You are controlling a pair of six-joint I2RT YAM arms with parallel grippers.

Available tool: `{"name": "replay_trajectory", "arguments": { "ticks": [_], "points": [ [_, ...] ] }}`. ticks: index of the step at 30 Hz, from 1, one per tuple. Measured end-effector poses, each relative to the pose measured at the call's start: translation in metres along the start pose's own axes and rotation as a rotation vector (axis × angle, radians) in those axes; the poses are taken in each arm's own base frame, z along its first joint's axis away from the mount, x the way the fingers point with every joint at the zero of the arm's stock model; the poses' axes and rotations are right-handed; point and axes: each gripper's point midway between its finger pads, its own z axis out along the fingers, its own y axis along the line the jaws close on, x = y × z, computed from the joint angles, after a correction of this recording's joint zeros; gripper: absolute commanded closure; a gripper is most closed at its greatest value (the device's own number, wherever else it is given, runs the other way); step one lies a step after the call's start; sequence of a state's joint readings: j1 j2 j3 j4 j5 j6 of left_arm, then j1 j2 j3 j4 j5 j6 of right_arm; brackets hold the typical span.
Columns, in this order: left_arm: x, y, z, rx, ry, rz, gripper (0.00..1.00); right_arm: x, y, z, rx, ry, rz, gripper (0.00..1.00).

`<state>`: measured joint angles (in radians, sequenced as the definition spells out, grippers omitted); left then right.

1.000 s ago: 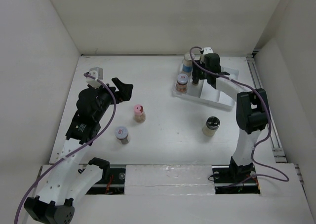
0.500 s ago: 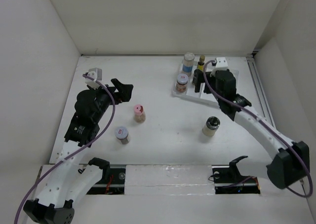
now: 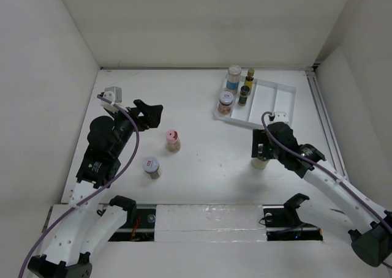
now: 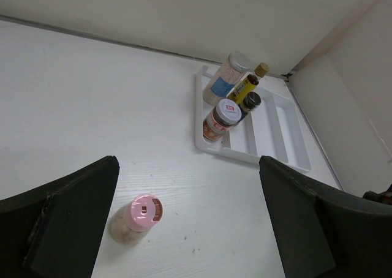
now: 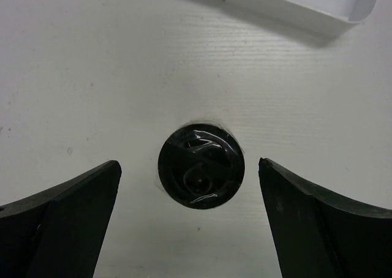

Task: Organize the condiment bottles

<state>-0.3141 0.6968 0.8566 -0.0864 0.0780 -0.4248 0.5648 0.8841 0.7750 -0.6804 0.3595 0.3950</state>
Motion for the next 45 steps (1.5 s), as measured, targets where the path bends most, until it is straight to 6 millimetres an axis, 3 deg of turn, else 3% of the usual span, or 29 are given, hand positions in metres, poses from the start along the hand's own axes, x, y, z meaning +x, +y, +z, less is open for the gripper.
{"name": "replay_trajectory", "arguments": {
  "ticks": [3, 7, 8, 11, 16, 20, 23, 26, 29, 32, 35, 38, 45],
  "points": [
    [-0.003, -0.002, -0.003, 0.006, -0.012, 0.000, 0.05, 0.016, -0.003, 0.008, 0.028, 0.064, -0.003, 0.00],
    [-0.005, -0.003, -0.005, 0.010, -0.019, 0.001, 0.05, 0.038, -0.004, 0.023, 0.054, 0.154, -0.029, 0.09],
    [-0.005, -0.003, -0.005, 0.011, -0.018, 0.001, 0.05, 0.041, -0.004, 0.026, 0.060, 0.166, -0.034, 0.16],
    [-0.005, -0.003, -0.005, 0.011, -0.018, 0.001, 0.05, 0.040, -0.003, 0.031, 0.067, 0.166, -0.039, 0.30],
    [-0.004, -0.002, -0.004, 0.009, -0.014, 0.001, 0.05, 0.032, -0.002, 0.028, 0.084, 0.127, -0.055, 0.40],
    [-0.001, -0.001, -0.001, 0.004, -0.004, 0.000, 0.04, -0.004, 0.014, 0.013, 0.042, 0.023, -0.062, 0.40],
    [0.001, -0.001, 0.000, 0.005, 0.003, 0.000, 0.04, -0.060, 0.024, 0.002, 0.015, -0.120, -0.035, 0.40],
    [0.002, -0.001, 0.001, 0.006, 0.009, -0.001, 0.04, -0.124, 0.018, 0.007, 0.043, -0.254, 0.010, 0.41],
    [0.003, -0.001, 0.002, 0.006, 0.014, -0.001, 0.04, -0.175, -0.007, 0.036, 0.115, -0.325, 0.042, 0.41],
    [0.003, -0.001, 0.002, 0.006, 0.014, -0.001, 0.04, -0.199, -0.036, 0.079, 0.187, -0.313, 0.044, 0.41],
    [0.006, 0.001, 0.005, 0.000, 0.025, -0.001, 0.04, -0.206, -0.058, 0.122, 0.219, -0.253, 0.029, 0.41],
    [0.009, 0.003, 0.007, -0.006, 0.035, -0.002, 0.04, -0.212, -0.069, 0.155, 0.206, -0.213, 0.015, 0.41],
    [0.011, 0.004, 0.010, -0.013, 0.042, -0.001, 0.04, -0.218, -0.079, 0.204, 0.166, -0.179, 0.012, 0.37]
  ]
}}
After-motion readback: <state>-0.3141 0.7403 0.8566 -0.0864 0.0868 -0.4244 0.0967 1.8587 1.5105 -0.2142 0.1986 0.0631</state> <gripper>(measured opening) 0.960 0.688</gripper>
